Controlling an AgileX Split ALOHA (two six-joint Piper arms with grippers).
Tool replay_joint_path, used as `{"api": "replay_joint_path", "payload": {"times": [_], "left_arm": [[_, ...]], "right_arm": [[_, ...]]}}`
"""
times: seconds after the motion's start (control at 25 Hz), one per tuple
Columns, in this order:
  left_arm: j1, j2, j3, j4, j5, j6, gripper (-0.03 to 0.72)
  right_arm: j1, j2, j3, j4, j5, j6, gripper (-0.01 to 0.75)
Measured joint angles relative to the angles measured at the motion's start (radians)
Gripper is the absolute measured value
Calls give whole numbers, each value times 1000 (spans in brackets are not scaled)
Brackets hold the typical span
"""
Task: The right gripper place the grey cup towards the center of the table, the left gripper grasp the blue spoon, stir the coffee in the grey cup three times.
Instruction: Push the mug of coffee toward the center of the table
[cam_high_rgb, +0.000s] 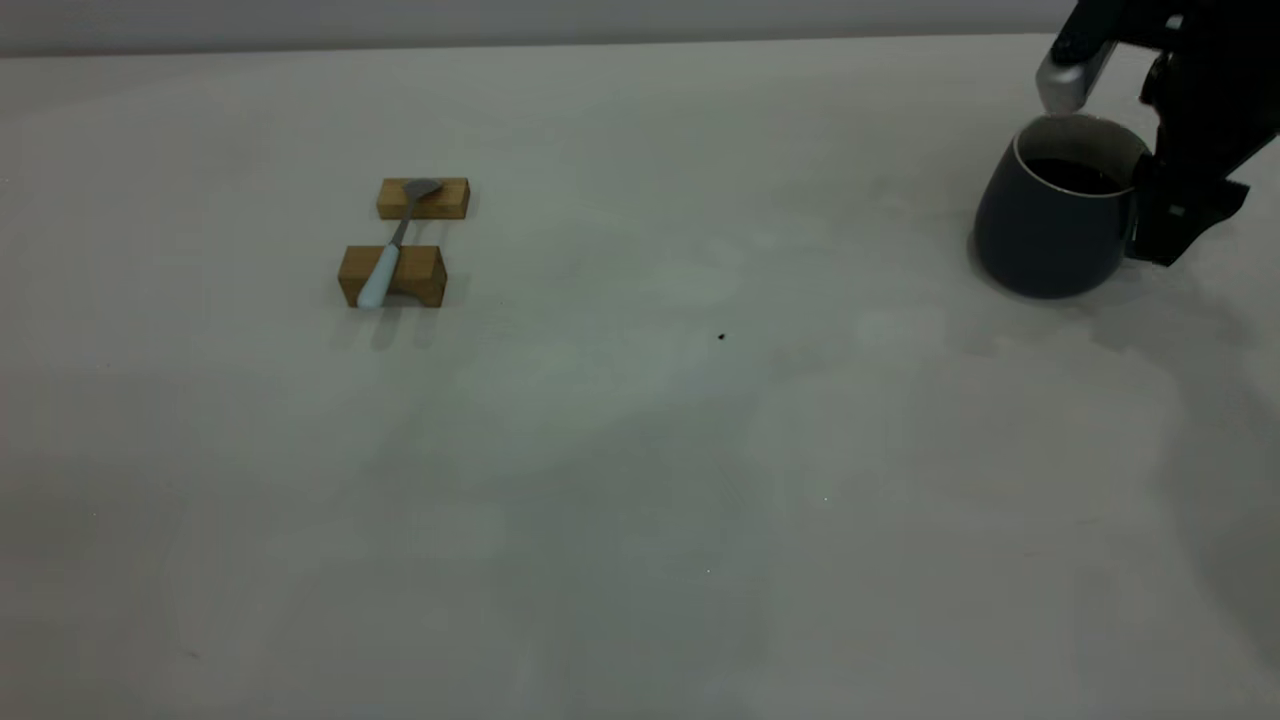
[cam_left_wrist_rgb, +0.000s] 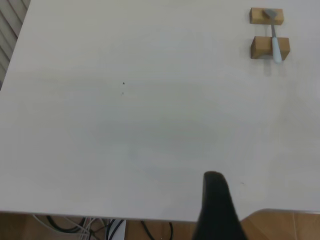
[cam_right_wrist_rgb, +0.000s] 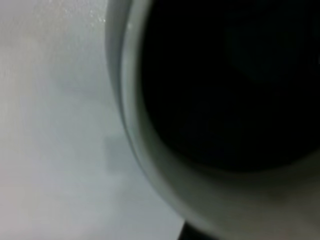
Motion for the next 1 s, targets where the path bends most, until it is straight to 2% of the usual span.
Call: {"api": "replay_joint_path", "payload": {"times": [0.12,0.2,0.4,0.48,0.76,1.0], "left_arm": [[0,0,0,0,0,0,583],[0,0,0,0,0,0,583],[0,0,0,0,0,0,583],[0,0,0,0,0,0,583],[0,0,0,-1,0,0,583],[0,0,0,-1,0,0,583]], "right_arm": [[0,9,0,18,-13,-2,571],[0,9,0,29,-14,-4,491],[-1,9,-1,49,-13,-6,224],[-1,9,-1,71,-3,-4,168],[18,9,-13,104,70,21,169],[126,10,-66,85,169,114,169]]}}
